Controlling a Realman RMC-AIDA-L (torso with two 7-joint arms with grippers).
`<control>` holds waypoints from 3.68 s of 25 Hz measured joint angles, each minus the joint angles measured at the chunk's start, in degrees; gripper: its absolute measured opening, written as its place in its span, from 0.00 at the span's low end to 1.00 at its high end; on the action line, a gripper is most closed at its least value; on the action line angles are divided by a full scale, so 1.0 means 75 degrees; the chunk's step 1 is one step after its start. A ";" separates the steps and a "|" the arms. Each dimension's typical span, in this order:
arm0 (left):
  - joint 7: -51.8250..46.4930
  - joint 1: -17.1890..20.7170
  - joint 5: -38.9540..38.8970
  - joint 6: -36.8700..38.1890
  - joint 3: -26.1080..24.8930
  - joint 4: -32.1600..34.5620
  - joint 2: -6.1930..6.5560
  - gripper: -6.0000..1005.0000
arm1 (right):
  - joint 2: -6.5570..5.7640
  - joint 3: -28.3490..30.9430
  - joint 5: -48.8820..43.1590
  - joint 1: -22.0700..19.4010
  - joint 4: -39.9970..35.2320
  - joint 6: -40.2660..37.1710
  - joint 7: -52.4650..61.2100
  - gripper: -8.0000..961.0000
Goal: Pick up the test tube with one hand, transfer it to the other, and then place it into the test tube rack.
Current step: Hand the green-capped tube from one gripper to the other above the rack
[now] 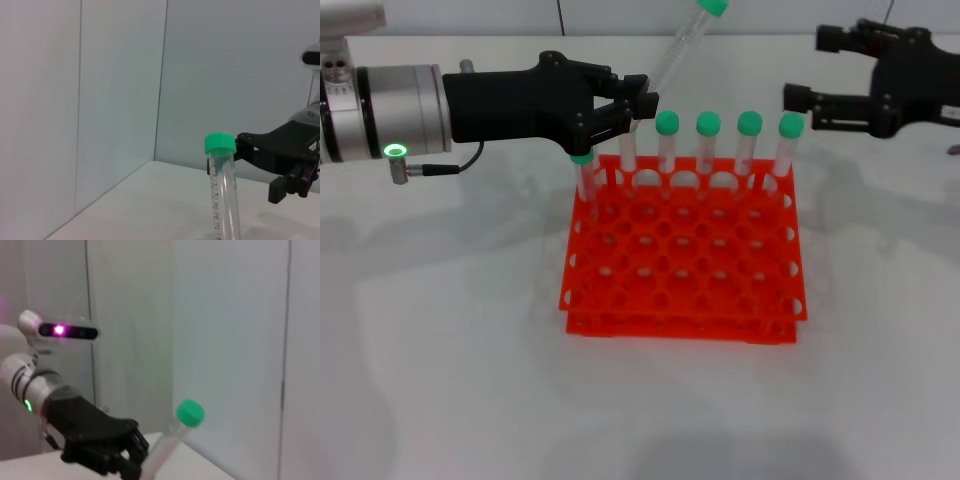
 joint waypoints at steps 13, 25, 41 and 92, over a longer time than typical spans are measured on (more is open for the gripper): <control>0.0133 0.0006 0.0000 0.0000 -0.0003 0.0002 -0.0035 0.23 | 0.0011 -0.0299 0.0542 0.0645 0.0368 0.0095 0.0040 0.84; 0.0178 0.0005 -0.0008 0.0000 0.0000 -0.0001 -0.0060 0.23 | 0.0007 -0.0523 0.0789 0.0879 0.0470 0.0105 0.0041 0.83; 0.0203 0.0005 -0.0011 0.0000 0.0000 0.0000 -0.0101 0.24 | 0.0018 -0.0799 0.0973 0.1117 0.0553 0.0265 -0.0010 0.83; 0.0238 0.0029 -0.0033 0.0080 -0.0035 0.0012 -0.0150 0.25 | 0.0005 -0.0799 0.1080 0.1129 0.0645 0.0393 -0.0042 0.33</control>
